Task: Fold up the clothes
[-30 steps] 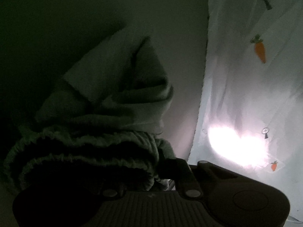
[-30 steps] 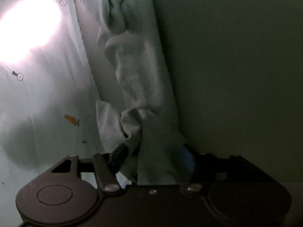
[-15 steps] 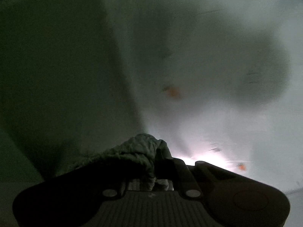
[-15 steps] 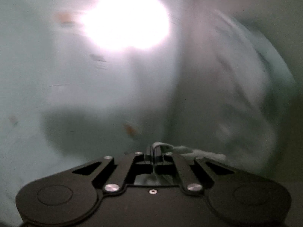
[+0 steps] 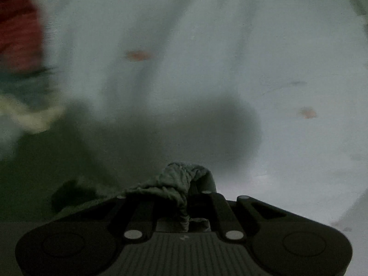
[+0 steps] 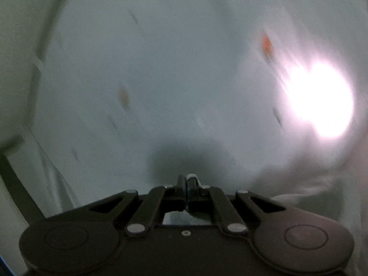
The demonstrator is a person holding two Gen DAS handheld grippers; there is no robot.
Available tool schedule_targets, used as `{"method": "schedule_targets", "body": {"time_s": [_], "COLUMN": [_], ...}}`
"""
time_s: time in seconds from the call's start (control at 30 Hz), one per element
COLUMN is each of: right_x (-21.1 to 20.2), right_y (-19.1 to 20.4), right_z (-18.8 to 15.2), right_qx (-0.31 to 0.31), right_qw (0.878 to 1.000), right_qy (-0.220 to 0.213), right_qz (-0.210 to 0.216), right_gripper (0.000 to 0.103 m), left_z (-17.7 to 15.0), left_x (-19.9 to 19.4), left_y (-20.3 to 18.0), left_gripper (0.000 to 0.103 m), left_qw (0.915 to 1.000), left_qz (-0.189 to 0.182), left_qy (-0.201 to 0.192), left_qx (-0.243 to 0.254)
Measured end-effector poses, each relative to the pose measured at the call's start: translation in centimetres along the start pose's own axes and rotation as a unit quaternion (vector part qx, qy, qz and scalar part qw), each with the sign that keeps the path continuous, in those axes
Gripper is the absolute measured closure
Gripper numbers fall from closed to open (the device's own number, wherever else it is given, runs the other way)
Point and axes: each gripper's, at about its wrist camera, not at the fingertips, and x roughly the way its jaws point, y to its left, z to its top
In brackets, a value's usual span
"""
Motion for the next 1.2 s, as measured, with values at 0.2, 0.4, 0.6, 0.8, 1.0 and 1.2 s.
{"method": "schedule_targets", "body": {"time_s": [0.2, 0.4, 0.6, 0.8, 1.0, 1.2], "right_x": [-0.3, -3.7, -3.2, -2.5, -3.3, -4.1], "right_y": [-8.9, -15.7, -18.4, -20.8, -17.4, -7.3], "right_z": [-9.7, -12.0, -11.6, -12.8, -8.1, 2.9], "right_qx": [0.042, 0.140, 0.141, 0.169, 0.152, 0.006], "right_qw": [0.966, 0.936, 0.930, 0.927, 0.949, 0.981], "right_qy": [0.157, 0.136, 0.076, 0.090, 0.019, -0.079], "right_qz": [-0.199, -0.294, -0.330, -0.324, -0.276, -0.175], "right_gripper": [0.086, 0.078, 0.056, 0.069, 0.101, 0.101], "left_z": [-6.6, -10.1, -9.8, -9.0, -6.1, 1.2], "left_x": [-1.2, -2.8, -2.3, -2.6, -1.9, -0.8], "left_y": [13.2, 18.5, 18.5, 18.6, 16.3, 8.1], "left_gripper": [0.094, 0.093, 0.090, 0.092, 0.095, 0.095], "left_qw": [0.9642, 0.9485, 0.9439, 0.9434, 0.9558, 0.9886], "left_qz": [0.234, 0.266, 0.293, 0.292, 0.269, 0.147], "left_qy": [0.097, 0.116, 0.147, 0.140, 0.096, 0.020], "left_qx": [-0.079, -0.128, -0.043, -0.072, -0.068, -0.028]}}
